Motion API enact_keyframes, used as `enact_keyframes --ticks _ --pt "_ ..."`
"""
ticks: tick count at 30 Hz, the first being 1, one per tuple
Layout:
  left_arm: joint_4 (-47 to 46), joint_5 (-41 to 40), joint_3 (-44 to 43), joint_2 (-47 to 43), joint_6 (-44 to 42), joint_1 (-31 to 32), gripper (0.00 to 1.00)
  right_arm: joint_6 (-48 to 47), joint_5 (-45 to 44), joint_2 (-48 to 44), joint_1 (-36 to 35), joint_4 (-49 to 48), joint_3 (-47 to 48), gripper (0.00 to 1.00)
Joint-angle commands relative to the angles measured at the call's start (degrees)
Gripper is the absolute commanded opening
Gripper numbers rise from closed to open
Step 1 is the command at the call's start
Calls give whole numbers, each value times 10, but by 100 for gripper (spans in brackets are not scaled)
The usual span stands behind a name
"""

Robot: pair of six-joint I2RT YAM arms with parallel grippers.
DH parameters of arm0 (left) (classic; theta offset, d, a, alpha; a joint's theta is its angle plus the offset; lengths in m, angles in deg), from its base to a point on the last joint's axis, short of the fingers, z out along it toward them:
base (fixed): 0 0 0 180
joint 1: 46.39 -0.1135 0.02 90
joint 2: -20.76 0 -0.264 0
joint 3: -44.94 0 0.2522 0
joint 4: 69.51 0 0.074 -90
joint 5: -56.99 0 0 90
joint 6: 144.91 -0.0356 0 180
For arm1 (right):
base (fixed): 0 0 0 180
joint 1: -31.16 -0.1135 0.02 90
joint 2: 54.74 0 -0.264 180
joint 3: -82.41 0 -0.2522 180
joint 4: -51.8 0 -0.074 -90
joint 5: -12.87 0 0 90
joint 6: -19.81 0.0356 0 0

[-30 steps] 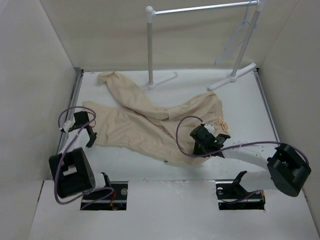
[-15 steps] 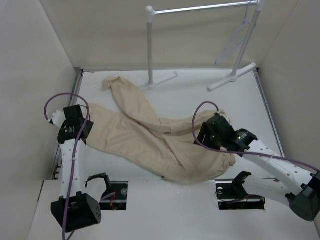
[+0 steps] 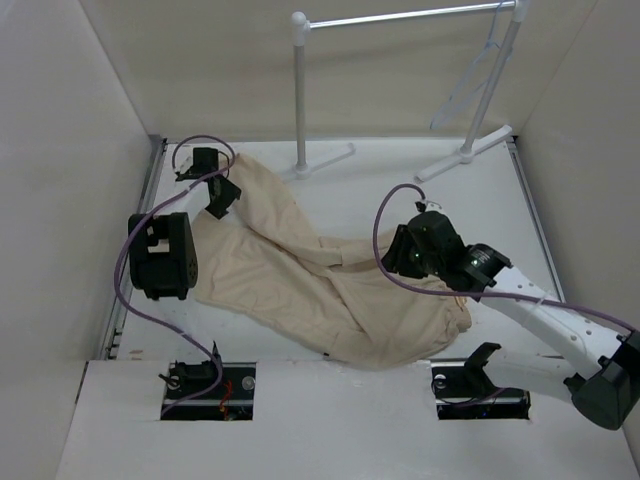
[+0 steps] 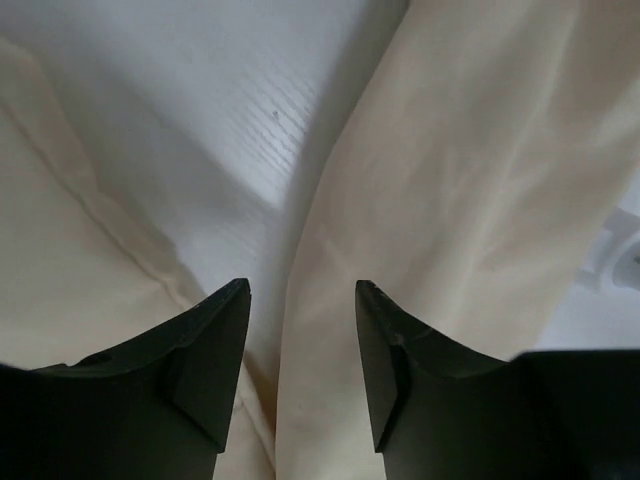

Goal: Place the trousers on the hanger
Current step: Flatten out the trousers at the center of the board.

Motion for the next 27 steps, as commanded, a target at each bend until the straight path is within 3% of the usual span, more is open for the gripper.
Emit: enact_keyframes --ticks 1,6,7,10,14,18,21,24,27 --pt "-24 29 -56 27 7 -10 46 22 -5 -11 -18 -29 -22 45" --pt "-33 48 -108 114 6 -7 48 36 -8 1 -25 -31 -30 46" --pt "-37 53 -116 128 6 -7 43 38 -12 3 -25 -31 -30 46" --pt "-32 30 -115 125 20 -6 16 43 -42 10 -17 -28 -38 52" --pt "-27 -25 -50 6 20 -21 5 48 -78 20 40 -32 -55 63" --pt "0 -67 24 -184 -1 -35 3 30 -73 34 101 -60 -51 66" --pt "68 -105 29 -300 -27 -20 3 4 -59 44 130 -82 -35 67" --pt "134 -132 -2 -344 -49 2 4 -9 -50 53 147 -90 -25 69" --pt "170 -146 -65 -306 -84 6 5 -12 -47 59 159 -95 -20 71"
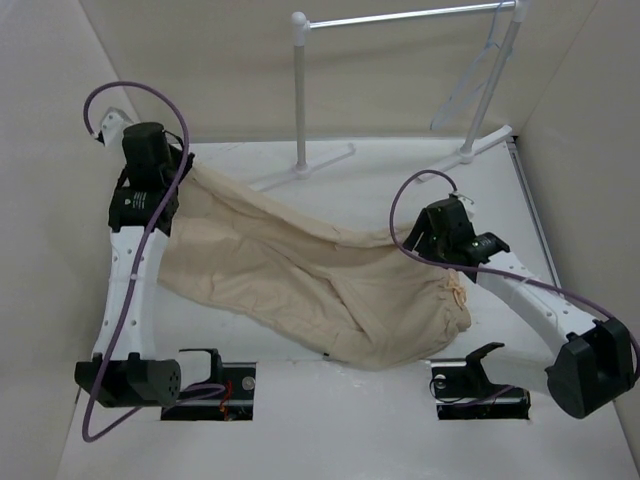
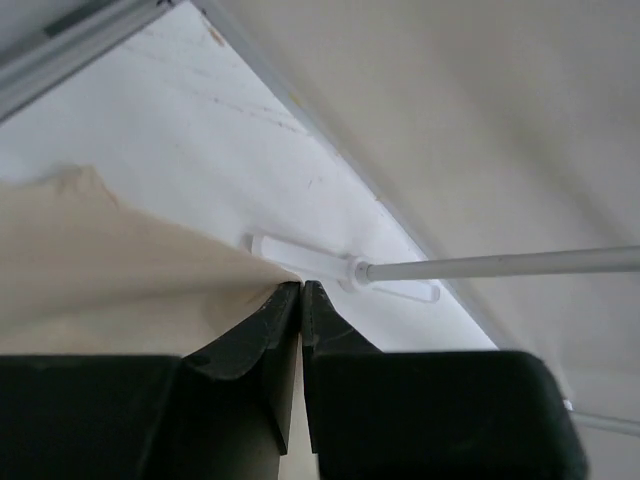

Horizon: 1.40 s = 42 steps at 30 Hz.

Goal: Place the trousers on the hanger
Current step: Flatten out the trousers at the center of the board.

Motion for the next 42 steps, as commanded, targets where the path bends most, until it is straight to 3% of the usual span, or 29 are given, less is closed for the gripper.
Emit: enact_keyframes --ticks 1,6,9,11,13,14,15,17,21,23,26,29,32,36,42 --pt "75 -42 -52 85 -59 2 5 -18 5 5 14 -40 31 72" --pt "96 -16 -239 294 -131 -9 6 -30 1 15 48 -38 51 76" --pt "142 4 -450 483 -161 -15 12 -32 -2 21 90 -37 56 76" --pt "178 9 -594 603 -167 -20 34 -32 -1 28 112 -36 56 77" --pt "185 10 -638 650 -141 -37 67 -31 5 29 121 -31 59 77" --pt "187 14 -634 649 -126 -47 77 -31 6 22 121 -31 58 76" --pt "187 19 -618 636 -122 -54 80 -32 2 15 119 -29 56 76" --pt "175 33 -552 585 -126 -63 79 -31 -1 2 102 -23 44 70" --pt "51 26 -288 401 -122 -70 72 -20 4 -28 52 -19 -7 25" --pt "5 20 -189 329 -117 -68 66 -10 6 -48 19 -14 -30 20" --pt "-15 -7 -79 249 -115 -48 65 5 6 -65 -22 -12 -50 25" --pt "-36 -48 14 184 -121 -7 69 17 8 -68 -45 -22 -56 47" --pt "-56 -54 71 167 -129 30 75 12 17 -51 -55 -29 -48 63" --pt "-56 -33 48 240 -156 43 73 2 35 -43 -61 -40 -39 70" --pt "-53 -94 -52 330 -202 49 65 -5 46 -48 -70 -42 -51 73"
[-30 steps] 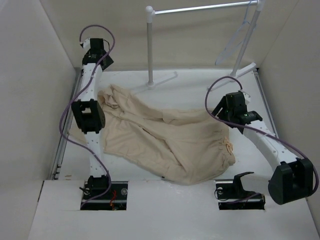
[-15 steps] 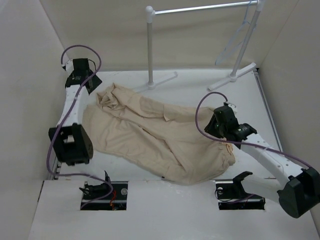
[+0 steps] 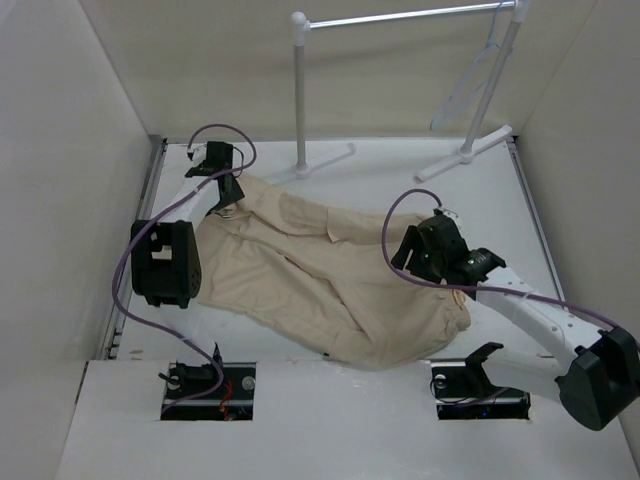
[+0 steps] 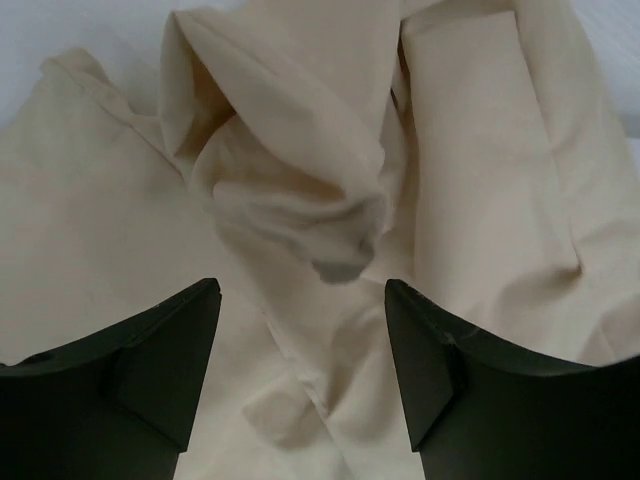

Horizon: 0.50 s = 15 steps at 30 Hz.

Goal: Place the trousers on the hanger
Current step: Flatten out the trousers at the center of the board.

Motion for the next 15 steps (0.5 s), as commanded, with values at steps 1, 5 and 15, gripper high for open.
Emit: enact_keyframes --ticks 1,5,15 --pt "-14 -49 -93 15 -52 3 60 -7 14 -7 -7 -30 -2 73" --pt "-9 -71 -150 58 -64 -5 20 -3 17 -11 2 -40 -30 72" --pt "29 -117 -480 232 -86 -90 28 -24 43 18 36 -37 -24 73"
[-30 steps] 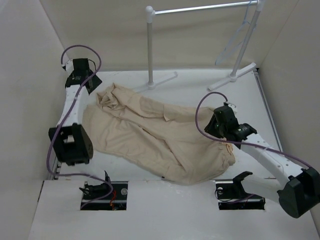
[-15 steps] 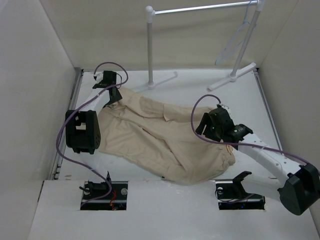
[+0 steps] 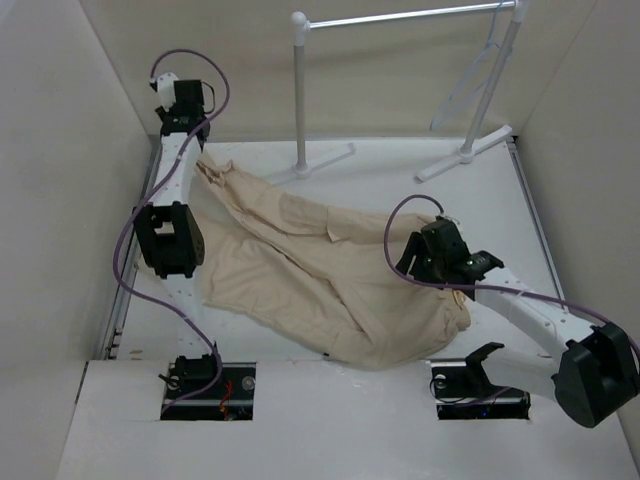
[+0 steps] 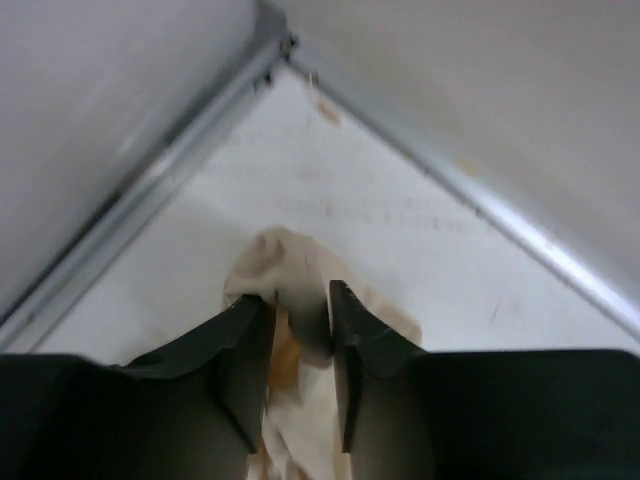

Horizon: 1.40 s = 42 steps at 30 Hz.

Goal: Place the trousers on the hanger
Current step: Flatten out the trousers at the center of the board.

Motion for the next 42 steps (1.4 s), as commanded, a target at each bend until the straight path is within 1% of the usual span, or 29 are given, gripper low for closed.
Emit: enact_keyframes --ticks 1,2,3,4,5,8,12,14,15,16,18,19,20,22,23,25,28,33,35,37,38,40,42 --pt "40 -29 -155 100 -28 -48 41 -21 20 13 6 -17 19 75" --pt "62 -31 -194 124 -31 -55 54 -24 20 15 7 -10 25 77" --pt "72 -34 -208 132 -32 -62 64 -27 17 14 7 -1 29 79" --pt "74 -36 -199 126 -27 -70 71 -28 14 11 10 1 31 80" --pt "71 -38 -174 109 -20 -73 75 -28 12 6 14 0 29 80" --pt "50 -44 -63 39 5 -74 75 -28 19 -3 30 -1 26 80" --pt "0 -36 148 -97 75 -54 68 -29 24 -15 43 -10 23 78" --pt "-34 -32 217 -137 77 -30 66 -34 34 -16 43 -18 21 75" --pt "-47 -29 233 -141 71 -20 68 -36 37 -16 43 -20 21 71" --pt "-55 -18 238 -136 62 -11 70 -39 41 -16 41 -22 21 62" --pt "-60 11 224 -105 32 -2 72 -41 42 -15 40 -24 22 38" --pt "-55 21 210 -87 20 2 73 -41 42 -15 40 -23 22 30" --pt "-49 31 189 -60 2 8 73 -41 42 -15 40 -21 23 27" --pt "-51 45 164 -26 -23 15 74 -40 42 -14 36 -18 24 27" --pt "-45 45 146 -6 -37 19 74 -39 43 -14 36 -18 24 29" --pt "-41 36 116 25 -53 23 73 -36 43 -14 29 -16 26 39" --pt "-35 26 69 63 -57 21 67 -30 43 -9 21 -16 27 46" --pt "0 29 -13 125 -60 17 53 -20 41 4 16 -16 24 48" --pt "5 28 -36 147 -65 18 43 -19 40 9 16 -16 28 48" --pt "6 17 -46 155 -61 17 27 -19 37 16 16 -13 35 48" --pt "1 -2 -44 151 -55 13 21 -19 36 20 16 -13 38 49" --pt "-5 -40 -37 138 -39 7 17 -20 35 27 17 -13 42 50" --pt "-15 -70 -31 122 -34 -5 12 -20 32 33 26 -13 46 55"
